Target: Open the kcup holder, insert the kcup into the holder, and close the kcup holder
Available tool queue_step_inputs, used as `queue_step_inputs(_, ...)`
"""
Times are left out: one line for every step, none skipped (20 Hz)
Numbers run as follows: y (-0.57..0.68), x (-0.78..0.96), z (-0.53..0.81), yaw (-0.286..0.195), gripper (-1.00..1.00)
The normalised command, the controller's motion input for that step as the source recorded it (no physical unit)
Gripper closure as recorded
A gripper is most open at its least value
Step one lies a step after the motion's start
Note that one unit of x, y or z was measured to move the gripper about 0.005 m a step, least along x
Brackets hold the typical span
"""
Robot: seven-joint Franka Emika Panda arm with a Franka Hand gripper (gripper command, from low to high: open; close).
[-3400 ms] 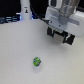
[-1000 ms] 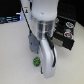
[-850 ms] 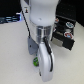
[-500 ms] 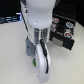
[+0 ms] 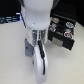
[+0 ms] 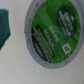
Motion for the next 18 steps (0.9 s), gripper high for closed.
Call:
queue_step_inputs(0.01,0.03,-0.04,-0.018,1.0)
queue_step_inputs(0.04,0.14,0.04,-0.049,-1.0)
queue_step_inputs(0.03,0.13,0.03,-0.044,-1.0)
queue_step_inputs(0.02,0.03,-0.03,-0.018,1.0)
queue_step_inputs(0.02,0.03,-0.03,-0.025,1.0)
queue_step_inputs(0.03,0.02,-0.02,-0.022,1.0)
queue_step_inputs(0.03,0.02,-0.03,-0.017,1.0)
queue_step_inputs(0.02,0.03,-0.01,-0.027,1.0)
queue_step_inputs(0.07,0.03,0.0,-0.017,1.0)
queue_step_inputs(0.05,0.05,0.01,-0.022,1.0)
queue_step_inputs(0.07,0.06,0.07,-0.022,1.0)
queue_step_inputs(0.09,0.05,0.09,-0.02,1.0)
queue_step_inputs(0.13,0.02,0.18,-0.024,1.0)
queue_step_inputs(0.2,-0.01,0.31,-0.021,1.0)
queue_step_inputs(0.24,0.01,0.42,-0.02,1.0)
queue_step_inputs(0.24,0.02,0.47,-0.023,1.0)
queue_step_inputs(0.25,0.03,0.51,-0.026,1.0)
queue_step_inputs(0.28,0.02,0.53,-0.016,1.0)
